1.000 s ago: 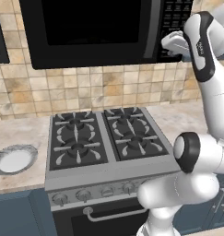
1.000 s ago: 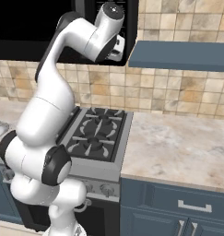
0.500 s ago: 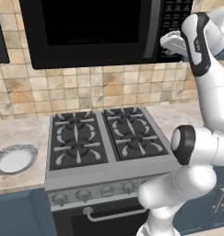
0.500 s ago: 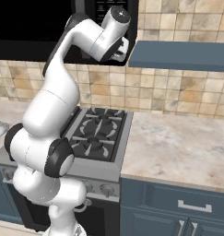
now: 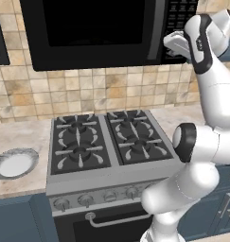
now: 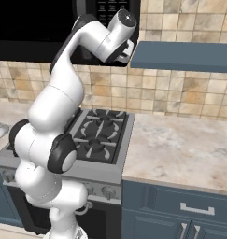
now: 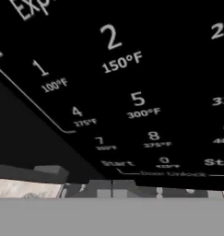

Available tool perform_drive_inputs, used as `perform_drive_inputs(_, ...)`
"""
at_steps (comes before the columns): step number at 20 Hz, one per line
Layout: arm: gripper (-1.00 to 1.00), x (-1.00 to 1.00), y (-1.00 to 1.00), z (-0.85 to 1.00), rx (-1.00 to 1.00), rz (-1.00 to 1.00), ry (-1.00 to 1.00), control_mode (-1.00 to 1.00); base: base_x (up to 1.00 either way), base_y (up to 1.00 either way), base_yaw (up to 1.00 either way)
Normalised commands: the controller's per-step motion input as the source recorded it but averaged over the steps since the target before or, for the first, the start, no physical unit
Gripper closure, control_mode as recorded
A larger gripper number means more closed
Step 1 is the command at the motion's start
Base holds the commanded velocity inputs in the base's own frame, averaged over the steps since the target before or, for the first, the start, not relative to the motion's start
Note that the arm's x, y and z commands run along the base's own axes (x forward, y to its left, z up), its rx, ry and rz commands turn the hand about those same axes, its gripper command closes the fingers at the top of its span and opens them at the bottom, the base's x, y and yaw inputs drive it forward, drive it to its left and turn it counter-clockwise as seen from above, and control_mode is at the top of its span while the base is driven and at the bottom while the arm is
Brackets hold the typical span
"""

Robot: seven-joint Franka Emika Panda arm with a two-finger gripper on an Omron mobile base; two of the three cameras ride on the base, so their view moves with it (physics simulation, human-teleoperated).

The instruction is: Pick the potato from the counter and place it in the microwave. Then turn on the microwave.

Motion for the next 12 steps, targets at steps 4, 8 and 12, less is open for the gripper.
perform_drive_inputs(4,1.0,0.19,-0.02,-0.12,0.05,-0.04,0.0,-1.0,0.0,0.0,0.0)
perform_drive_inputs(8,1.0,0.19,-0.01,-0.07,0.06,-0.04,0.0,-1.0,0.0,0.0,0.0)
perform_drive_inputs(12,1.0,0.15,0.0,-0.06,0.05,-0.04,0.0,-1.0,0.0,0.0,0.0)
